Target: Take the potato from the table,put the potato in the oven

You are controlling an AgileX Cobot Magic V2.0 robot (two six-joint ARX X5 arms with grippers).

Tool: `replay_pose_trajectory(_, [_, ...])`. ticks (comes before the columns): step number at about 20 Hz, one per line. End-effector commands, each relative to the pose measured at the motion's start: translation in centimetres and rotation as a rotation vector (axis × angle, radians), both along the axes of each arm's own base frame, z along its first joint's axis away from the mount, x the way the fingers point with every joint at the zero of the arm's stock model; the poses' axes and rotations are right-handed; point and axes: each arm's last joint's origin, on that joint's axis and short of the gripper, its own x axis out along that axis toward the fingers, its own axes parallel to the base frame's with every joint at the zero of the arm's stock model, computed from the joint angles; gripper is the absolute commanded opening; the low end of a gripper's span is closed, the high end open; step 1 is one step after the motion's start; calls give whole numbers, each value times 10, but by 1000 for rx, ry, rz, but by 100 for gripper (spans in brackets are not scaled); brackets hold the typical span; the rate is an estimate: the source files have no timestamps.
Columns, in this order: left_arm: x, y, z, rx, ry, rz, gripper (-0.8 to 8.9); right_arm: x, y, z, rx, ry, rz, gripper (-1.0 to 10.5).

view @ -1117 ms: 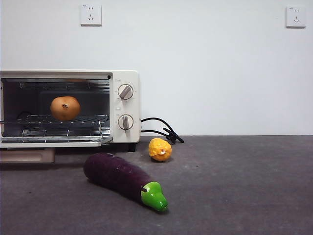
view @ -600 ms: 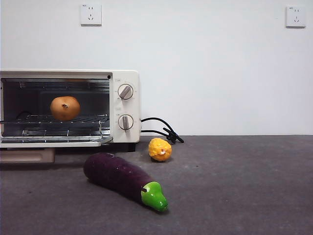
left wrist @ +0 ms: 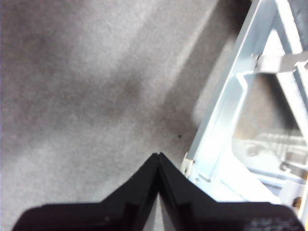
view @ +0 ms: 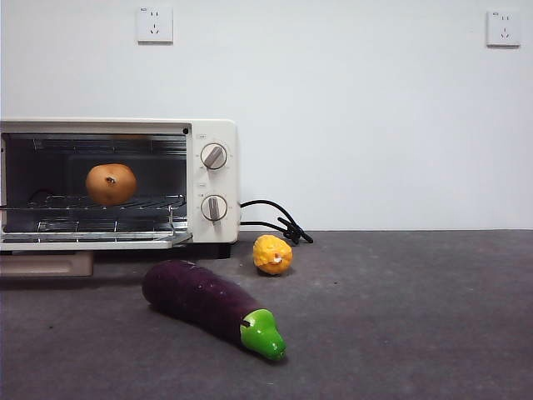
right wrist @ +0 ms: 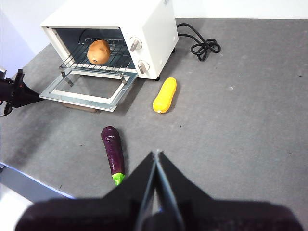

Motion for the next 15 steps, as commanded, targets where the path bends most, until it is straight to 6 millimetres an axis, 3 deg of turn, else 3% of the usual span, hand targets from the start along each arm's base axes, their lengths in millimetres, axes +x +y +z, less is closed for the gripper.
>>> replay_pose_trajectory(1, [2, 0, -2, -53, -29, 1, -8, 0, -1, -3, -19, 8, -9, -4])
replay_pose_trajectory(10, [4, -4, 0, -137, -61, -22, -8, 0, -1, -3, -20, 6, -11, -4])
replay_pose_trajectory(15, [0, -2, -4, -27, 37, 30, -8, 0, -1, -3, -16, 9, -12, -4])
